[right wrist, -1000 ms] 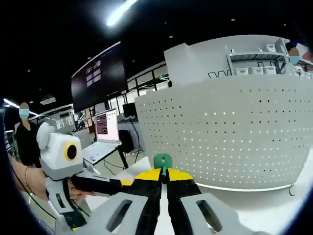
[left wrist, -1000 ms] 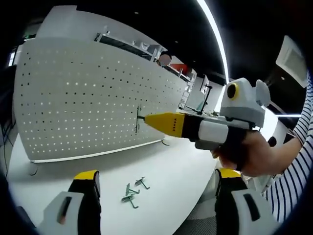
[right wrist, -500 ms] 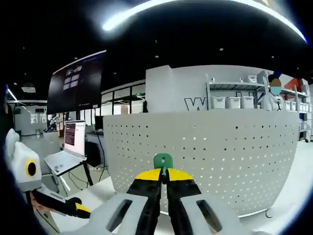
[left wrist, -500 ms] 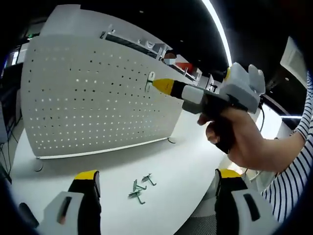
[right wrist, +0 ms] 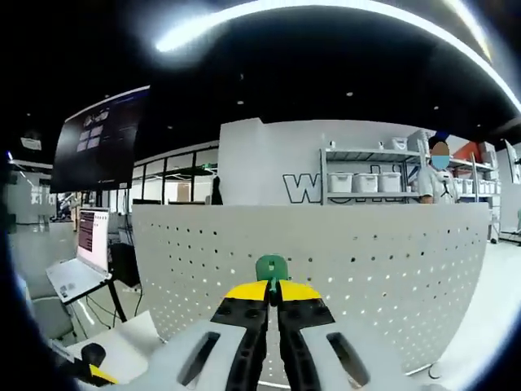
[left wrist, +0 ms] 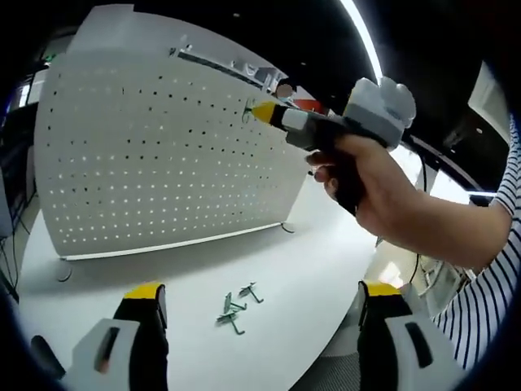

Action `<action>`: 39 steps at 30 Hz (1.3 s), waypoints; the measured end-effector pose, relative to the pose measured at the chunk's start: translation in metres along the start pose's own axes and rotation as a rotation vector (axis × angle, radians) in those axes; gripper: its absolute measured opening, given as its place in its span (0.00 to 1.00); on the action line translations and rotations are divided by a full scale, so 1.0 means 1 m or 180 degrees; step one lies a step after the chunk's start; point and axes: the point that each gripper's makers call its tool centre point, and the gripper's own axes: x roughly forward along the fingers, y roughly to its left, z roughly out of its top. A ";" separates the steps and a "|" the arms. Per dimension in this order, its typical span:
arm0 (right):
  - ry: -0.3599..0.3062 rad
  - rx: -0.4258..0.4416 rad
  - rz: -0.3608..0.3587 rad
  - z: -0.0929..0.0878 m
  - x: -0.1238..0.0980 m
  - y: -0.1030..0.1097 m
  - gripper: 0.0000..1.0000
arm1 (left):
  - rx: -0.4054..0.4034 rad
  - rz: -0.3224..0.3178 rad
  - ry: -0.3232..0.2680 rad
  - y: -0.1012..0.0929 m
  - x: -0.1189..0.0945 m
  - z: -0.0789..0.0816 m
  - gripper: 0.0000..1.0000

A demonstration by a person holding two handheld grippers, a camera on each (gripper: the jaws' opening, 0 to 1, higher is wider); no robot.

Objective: Insert the hook assembly into the mounting plate slot until the hook locks in place.

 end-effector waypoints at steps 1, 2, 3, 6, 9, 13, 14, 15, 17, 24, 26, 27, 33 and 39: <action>-0.0015 -0.0001 -0.0026 0.001 0.003 -0.003 0.00 | -0.0007 -0.0002 0.0002 0.001 0.000 -0.001 1.00; -0.0022 -0.0014 -0.0054 0.002 0.005 -0.005 0.00 | -0.0020 -0.0005 0.0012 0.001 0.000 -0.002 1.00; -0.0042 -0.0012 -0.0083 0.003 0.007 -0.008 0.00 | -0.0022 -0.0004 0.0016 0.001 0.000 -0.002 1.00; -0.0082 0.0033 -0.0134 0.007 0.012 -0.014 0.00 | -0.0047 0.0003 0.0015 0.003 0.000 -0.005 1.00; -0.0118 0.0034 -0.0168 0.009 0.018 -0.017 0.00 | -0.0084 0.0006 0.0036 0.005 0.000 -0.009 1.00; -0.0179 0.0118 -0.0182 0.013 0.026 -0.019 0.00 | -0.0122 -0.0010 0.0086 0.006 0.001 -0.013 1.00; -0.0197 0.0120 -0.0207 0.014 0.027 -0.021 0.00 | -0.0114 -0.0011 0.0099 0.006 0.001 -0.013 1.00; -0.0207 0.0125 -0.0221 0.014 0.029 -0.022 0.00 | -0.0109 -0.0012 0.0105 0.006 0.001 -0.013 1.00; -0.0214 0.0146 -0.0227 0.015 0.033 -0.022 0.00 | -0.0115 -0.0016 0.0103 0.005 0.001 -0.012 1.00; -0.0228 0.0148 -0.0292 0.012 0.042 -0.031 0.00 | -0.0123 -0.0004 0.0132 0.009 0.003 -0.011 1.00; -0.0241 0.0175 -0.0305 0.012 0.044 -0.034 0.00 | -0.0127 0.0006 0.0137 0.011 0.003 -0.012 1.00; -0.0237 0.0176 -0.0307 0.012 0.045 -0.034 0.00 | -0.0128 0.0012 0.0140 0.012 0.003 -0.012 1.00; -0.0246 0.0192 -0.0336 0.010 0.050 -0.038 0.00 | -0.0153 0.0043 0.0178 0.016 0.003 -0.016 1.00; -0.0239 0.0222 -0.0356 0.006 0.052 -0.039 0.00 | -0.0168 0.0062 0.0201 0.019 0.004 -0.017 1.00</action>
